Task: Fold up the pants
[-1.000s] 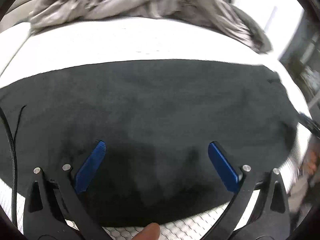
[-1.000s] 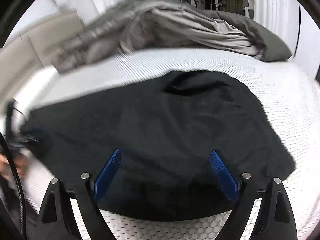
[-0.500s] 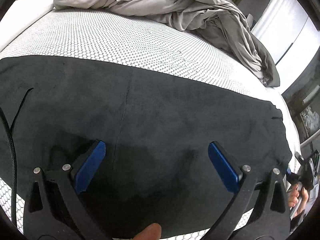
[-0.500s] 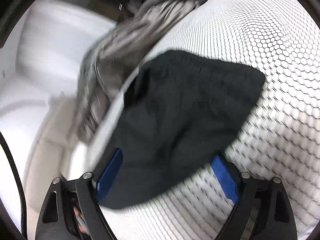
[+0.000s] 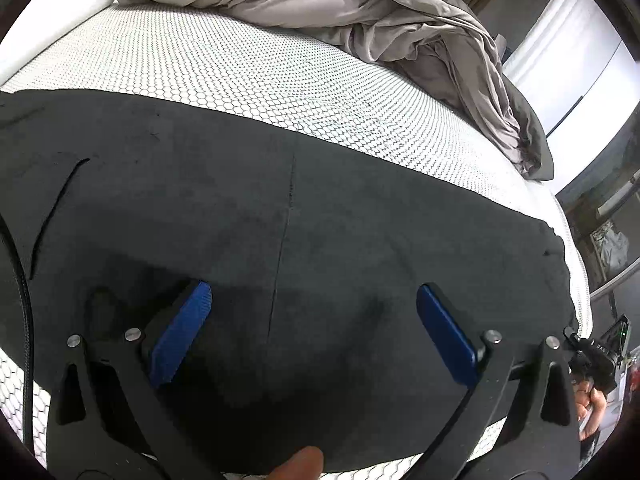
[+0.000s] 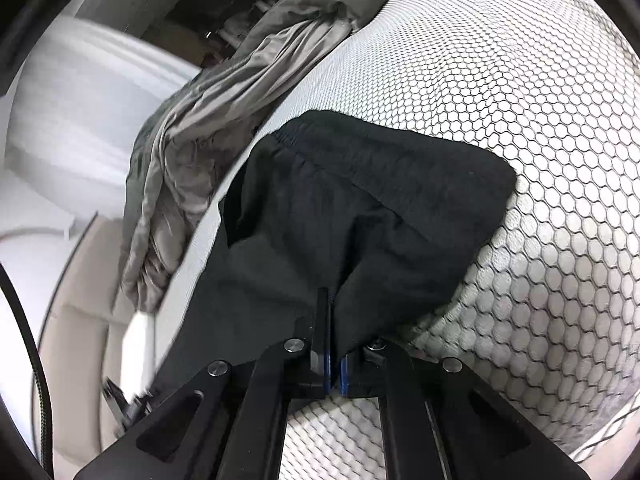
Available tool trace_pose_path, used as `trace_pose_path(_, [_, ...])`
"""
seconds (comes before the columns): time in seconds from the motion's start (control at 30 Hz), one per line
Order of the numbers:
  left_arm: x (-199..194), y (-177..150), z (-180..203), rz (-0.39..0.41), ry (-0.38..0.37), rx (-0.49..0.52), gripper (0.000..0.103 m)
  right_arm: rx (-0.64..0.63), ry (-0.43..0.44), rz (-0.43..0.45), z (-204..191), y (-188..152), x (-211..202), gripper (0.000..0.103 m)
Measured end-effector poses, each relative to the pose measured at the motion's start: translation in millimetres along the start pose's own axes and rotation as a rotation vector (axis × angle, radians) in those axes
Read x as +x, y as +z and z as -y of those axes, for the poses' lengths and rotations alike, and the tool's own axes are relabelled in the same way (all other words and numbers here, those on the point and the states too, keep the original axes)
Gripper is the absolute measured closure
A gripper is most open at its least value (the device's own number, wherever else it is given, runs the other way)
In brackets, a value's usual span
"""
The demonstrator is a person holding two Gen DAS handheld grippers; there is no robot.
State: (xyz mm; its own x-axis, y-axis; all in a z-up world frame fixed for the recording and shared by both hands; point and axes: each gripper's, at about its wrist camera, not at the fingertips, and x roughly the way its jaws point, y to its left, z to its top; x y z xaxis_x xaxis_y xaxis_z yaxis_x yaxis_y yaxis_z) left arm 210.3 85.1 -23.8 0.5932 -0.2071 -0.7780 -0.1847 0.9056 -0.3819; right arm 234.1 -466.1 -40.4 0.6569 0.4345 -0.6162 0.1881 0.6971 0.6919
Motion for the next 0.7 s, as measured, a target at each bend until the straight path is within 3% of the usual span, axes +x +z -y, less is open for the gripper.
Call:
trace_pose_path(0.1, [-5, 1, -1, 0.012, 0.021, 0.011, 0.001, 0.033, -0.017, -0.015, 9, 7, -2, 0.087])
trace_pose_path(0.23, [-15, 2, 0, 0.047, 0.029, 0.027, 0.001, 0.041, -0.169, 0.211, 8, 23, -46, 0.081])
trace_pose_path(0.3, [-19, 3, 3, 0.060, 0.022, 0.032, 0.001, -0.022, -0.277, 0.333, -1, 26, -69, 0.072])
trace_pose_path(0.4, [-21, 1, 15, 0.060, -0.002, 0.072, 0.001, -0.123, -0.308, 0.375, -22, 27, -81, 0.066])
trace_pose_path(0.5, [-16, -6, 46, 0.048, -0.008, 0.169, 0.001, -0.256, -0.259, 0.308, -60, 19, -59, 0.051])
trace_pose_path(0.53, [-13, -10, 60, 0.046, -0.002, 0.215, 0.001, -0.314, -0.242, 0.259, -76, 15, -44, 0.047])
trace_pose_path(0.6, [-7, -16, 80, 0.042, 0.005, 0.267, 0.001, -0.445, -0.202, 0.145, -111, 2, -5, 0.031])
trace_pose_path(0.7, [7, -27, 109, 0.003, 0.006, 0.334, 0.001, -0.624, -0.202, 0.030, -158, -24, 49, 0.027])
